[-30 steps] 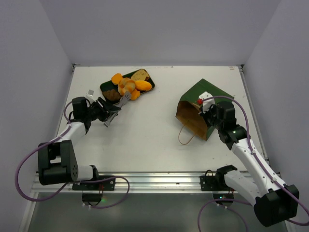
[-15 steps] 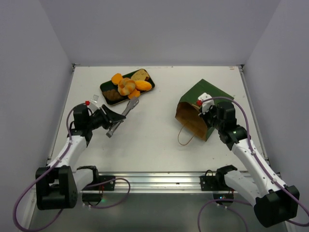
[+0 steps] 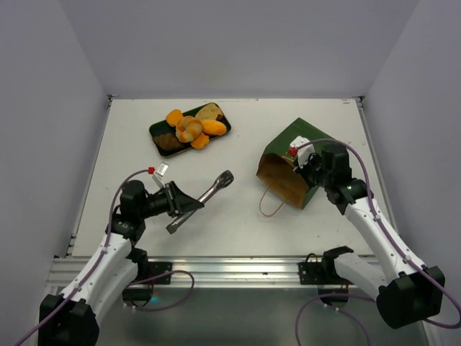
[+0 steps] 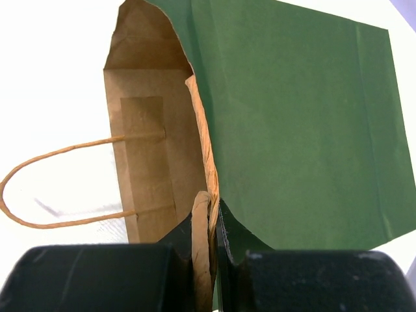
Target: Take the fake bread out of the paper bag
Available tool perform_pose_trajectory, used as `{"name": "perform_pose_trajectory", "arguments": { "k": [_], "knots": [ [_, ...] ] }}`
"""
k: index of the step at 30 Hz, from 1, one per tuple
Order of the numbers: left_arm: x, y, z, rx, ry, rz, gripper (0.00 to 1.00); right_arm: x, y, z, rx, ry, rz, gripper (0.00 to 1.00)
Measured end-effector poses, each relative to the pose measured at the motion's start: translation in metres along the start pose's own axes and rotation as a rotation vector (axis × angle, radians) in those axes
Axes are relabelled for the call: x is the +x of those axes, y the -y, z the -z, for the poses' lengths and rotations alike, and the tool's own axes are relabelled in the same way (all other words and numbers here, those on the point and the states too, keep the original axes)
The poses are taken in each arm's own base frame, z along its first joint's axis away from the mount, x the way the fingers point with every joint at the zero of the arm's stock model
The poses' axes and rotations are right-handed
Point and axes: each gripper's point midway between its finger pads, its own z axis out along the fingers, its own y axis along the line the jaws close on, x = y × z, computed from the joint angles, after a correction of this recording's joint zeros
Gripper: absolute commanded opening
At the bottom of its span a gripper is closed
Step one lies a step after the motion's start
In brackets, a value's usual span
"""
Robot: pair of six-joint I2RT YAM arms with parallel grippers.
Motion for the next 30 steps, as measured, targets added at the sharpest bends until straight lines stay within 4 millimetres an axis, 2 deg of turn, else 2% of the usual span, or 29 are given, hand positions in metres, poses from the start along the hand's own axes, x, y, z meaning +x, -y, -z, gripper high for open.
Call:
{"name": "perform_pose_trajectory", "arguments": {
  "k": [6,11,15,16,17,21,24,30],
  "knots": [
    [0.034,0.005,-0.008,0.030,-0.077,0.053,0.36,-0.011,0.000,0.001,-0.057,0.015,0.016,0.00],
    [0.048,0.018,-0.018,0.063,-0.121,0.066,0.35,0.008,-0.036,0.003,-0.299,-0.079,0.095,0.00],
    [0.063,0.027,-0.027,0.087,-0.162,0.073,0.35,0.028,-0.057,0.009,-0.411,-0.139,0.094,0.29],
    [0.068,0.027,-0.030,0.089,-0.175,0.075,0.34,0.030,-0.059,0.011,-0.422,-0.146,0.093,0.35],
    [0.073,0.027,-0.033,0.088,-0.191,0.079,0.34,0.031,-0.061,0.012,-0.431,-0.149,0.090,0.48],
    [0.092,0.022,-0.041,0.066,-0.238,0.108,0.34,0.030,-0.064,0.015,-0.443,-0.151,0.075,0.73],
    [0.099,0.020,-0.044,0.055,-0.248,0.117,0.33,0.024,-0.062,0.019,-0.434,-0.143,0.068,0.79],
    [0.093,0.026,-0.044,0.070,-0.209,0.107,0.33,-0.011,-0.045,0.032,-0.372,-0.055,0.099,0.82]
  ]
}}
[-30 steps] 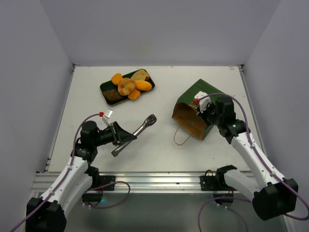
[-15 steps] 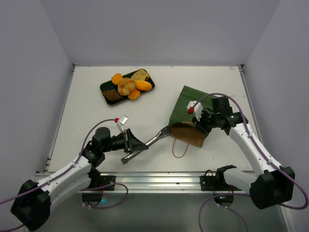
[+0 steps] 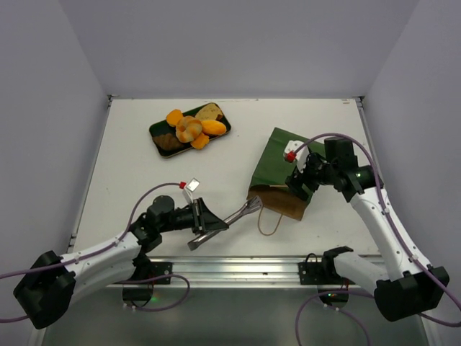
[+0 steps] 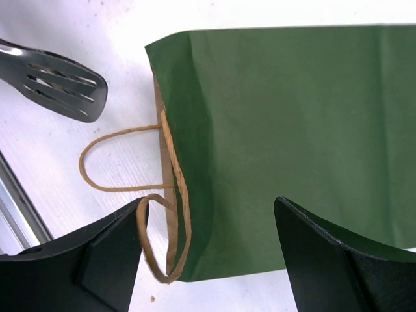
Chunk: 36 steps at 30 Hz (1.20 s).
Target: Take the fake bread out of the paper bag
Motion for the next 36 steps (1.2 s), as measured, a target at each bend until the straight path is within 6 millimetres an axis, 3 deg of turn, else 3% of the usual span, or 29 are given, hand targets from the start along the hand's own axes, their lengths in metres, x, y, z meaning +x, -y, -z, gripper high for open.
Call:
{"name": "perform_pose_trajectory", "arguments": {
  "k": [8,14,19,28,36],
  "knots": [
    [0.007,-0.008,-0.008,-0.026,-0.011,0.020,0.31,-0.024,0.005,0.020,0.048,0.062,0.011,0.81],
    [0.013,-0.019,-0.022,-0.062,-0.017,0.048,0.31,-0.022,0.013,0.009,0.064,0.055,-0.039,0.81],
    [0.011,-0.034,-0.040,-0.111,0.010,0.084,0.31,-0.009,0.010,-0.006,0.041,0.029,-0.087,0.82],
    [-0.020,-0.027,-0.095,-0.105,0.100,0.103,0.31,-0.008,0.004,0.001,0.044,0.045,-0.043,0.86],
    [-0.038,-0.040,-0.118,-0.121,0.170,0.155,0.31,0.001,-0.019,0.010,-0.038,0.040,0.106,0.87]
  ]
}}
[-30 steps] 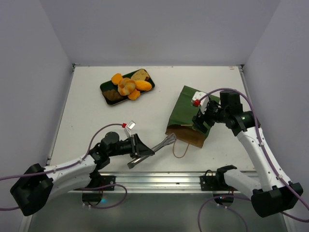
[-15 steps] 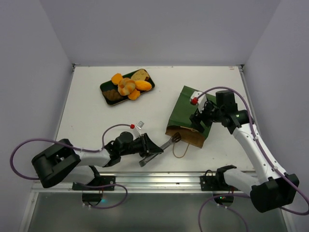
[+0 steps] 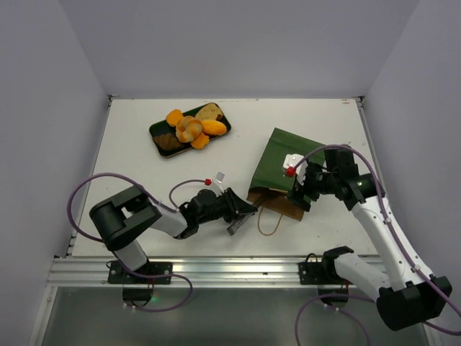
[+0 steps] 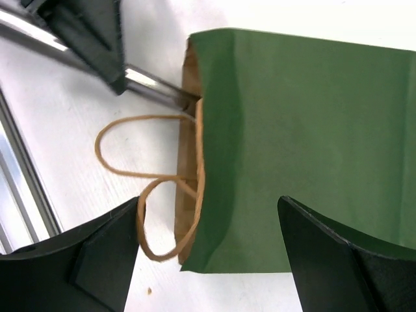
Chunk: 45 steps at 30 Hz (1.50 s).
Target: Take the fake bread out of the paper bag
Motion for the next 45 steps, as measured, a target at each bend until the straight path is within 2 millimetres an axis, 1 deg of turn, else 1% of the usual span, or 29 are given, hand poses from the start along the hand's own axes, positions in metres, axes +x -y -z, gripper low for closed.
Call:
{"name": "perform_pose_trajectory", "arguments": {
  "k": [3,6,8,11,13,14,15,17,18,21,23,29,35,41,45],
  "knots": [
    [-0.003,-0.008,-0.007,-0.014,0.015,0.030,0.32,0.005,-0.015,-0.007,-0.057,-0.010,0.059,0.85],
    [-0.004,-0.012,-0.015,-0.012,0.025,0.065,0.33,0.016,-0.029,-0.020,-0.087,-0.054,0.100,0.82],
    [-0.005,-0.012,-0.019,-0.004,0.032,0.087,0.34,0.023,-0.030,-0.029,-0.083,-0.089,0.115,0.79],
    [-0.008,-0.010,-0.023,0.014,0.048,0.117,0.34,0.032,-0.019,-0.037,-0.029,-0.131,0.114,0.71],
    [-0.009,-0.007,-0.025,0.027,0.057,0.135,0.36,0.035,-0.009,-0.041,0.019,-0.144,0.112,0.60],
    [-0.009,-0.006,-0.027,0.032,0.059,0.140,0.36,0.036,-0.005,-0.042,0.041,-0.148,0.110,0.52],
    [-0.010,-0.005,-0.028,0.038,0.063,0.147,0.36,0.036,-0.001,-0.043,0.061,-0.151,0.106,0.35],
    [-0.012,-0.004,-0.030,0.044,0.074,0.161,0.36,0.035,0.004,-0.045,0.089,-0.144,0.093,0.26],
    [-0.013,-0.003,-0.031,0.048,0.079,0.164,0.37,0.033,0.005,-0.045,0.098,-0.138,0.084,0.16],
    [-0.016,-0.001,-0.033,0.058,0.094,0.178,0.37,0.027,0.009,-0.047,0.121,-0.111,0.056,0.03],
    [-0.017,-0.001,-0.035,0.063,0.100,0.186,0.39,0.024,0.012,-0.049,0.131,-0.098,0.039,0.00],
    [-0.021,0.000,-0.037,0.069,0.122,0.214,0.43,0.019,0.012,-0.053,0.139,-0.074,-0.014,0.00],
    [-0.021,-0.006,-0.040,0.060,0.135,0.247,0.46,0.015,0.011,-0.056,0.132,-0.049,-0.062,0.00],
    [-0.026,-0.003,-0.041,0.082,0.169,0.273,0.47,0.012,0.012,-0.057,0.139,-0.036,-0.082,0.00],
    [-0.029,-0.008,-0.043,0.085,0.186,0.292,0.47,0.013,0.012,-0.058,0.139,-0.034,-0.087,0.00]
  ]
}}
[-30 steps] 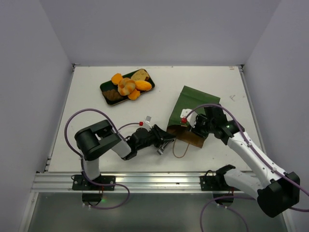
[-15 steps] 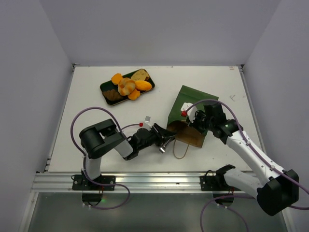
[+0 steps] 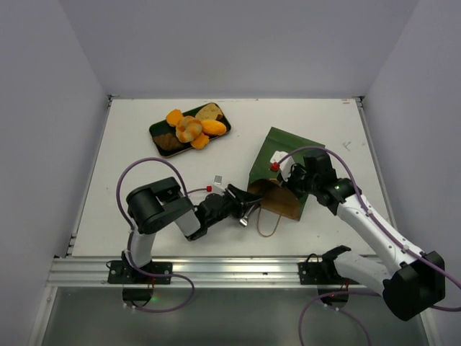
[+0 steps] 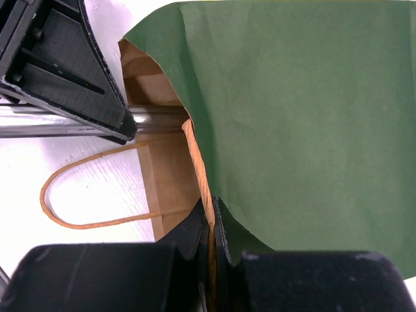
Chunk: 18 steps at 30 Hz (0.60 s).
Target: Take the fake bread out of the paper bag
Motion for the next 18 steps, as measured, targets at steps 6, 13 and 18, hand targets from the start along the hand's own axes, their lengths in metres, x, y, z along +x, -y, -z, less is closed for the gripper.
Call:
{"name": "perform_pose_trajectory", "arguments": {
  "k": [6,13,18],
  "knots": [
    [-0.003,0.002,-0.004,0.009,0.014,0.031,0.48,0.002,-0.001,-0.001,-0.001,-0.002,-0.004,0.00],
    [-0.004,0.007,-0.010,0.013,0.024,0.049,0.48,0.001,-0.001,-0.001,-0.001,-0.001,-0.006,0.00],
    [-0.002,0.013,-0.019,0.015,0.023,0.052,0.48,0.001,-0.001,-0.001,-0.004,0.002,-0.005,0.00]
  ]
}}
